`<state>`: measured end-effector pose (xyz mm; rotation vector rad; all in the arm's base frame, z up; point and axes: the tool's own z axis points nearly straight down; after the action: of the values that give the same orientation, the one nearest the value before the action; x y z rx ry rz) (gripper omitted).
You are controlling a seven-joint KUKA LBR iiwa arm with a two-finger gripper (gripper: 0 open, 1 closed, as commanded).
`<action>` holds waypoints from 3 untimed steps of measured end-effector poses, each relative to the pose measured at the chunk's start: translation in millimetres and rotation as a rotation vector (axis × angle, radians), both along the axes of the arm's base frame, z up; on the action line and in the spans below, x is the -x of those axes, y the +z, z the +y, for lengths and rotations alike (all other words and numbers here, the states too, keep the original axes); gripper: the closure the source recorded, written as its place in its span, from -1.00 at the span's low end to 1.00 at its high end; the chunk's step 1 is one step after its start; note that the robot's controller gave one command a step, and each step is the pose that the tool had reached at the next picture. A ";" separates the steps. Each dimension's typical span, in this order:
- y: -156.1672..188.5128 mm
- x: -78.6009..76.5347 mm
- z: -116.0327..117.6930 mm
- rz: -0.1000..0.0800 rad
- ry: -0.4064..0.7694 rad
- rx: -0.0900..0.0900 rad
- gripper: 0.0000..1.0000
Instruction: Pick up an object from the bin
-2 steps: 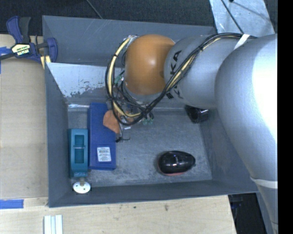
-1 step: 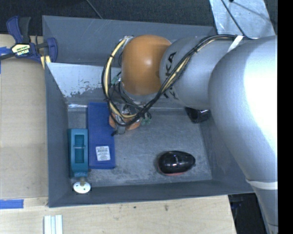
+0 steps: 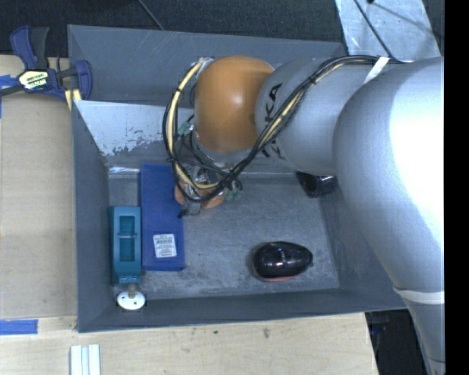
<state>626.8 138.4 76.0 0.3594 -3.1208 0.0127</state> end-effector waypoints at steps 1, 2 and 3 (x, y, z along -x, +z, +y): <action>108.3 22.8 2.7 -0.002 0.038 -0.009 1.00; 108.2 22.8 2.4 -0.002 0.037 -0.009 1.00; 108.2 22.8 2.4 -0.002 0.037 -0.009 1.00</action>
Offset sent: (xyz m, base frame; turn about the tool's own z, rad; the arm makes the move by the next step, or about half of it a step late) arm 0.0000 0.0000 0.0000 0.0000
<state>604.0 140.8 184.3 0.4173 -3.1163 -0.0011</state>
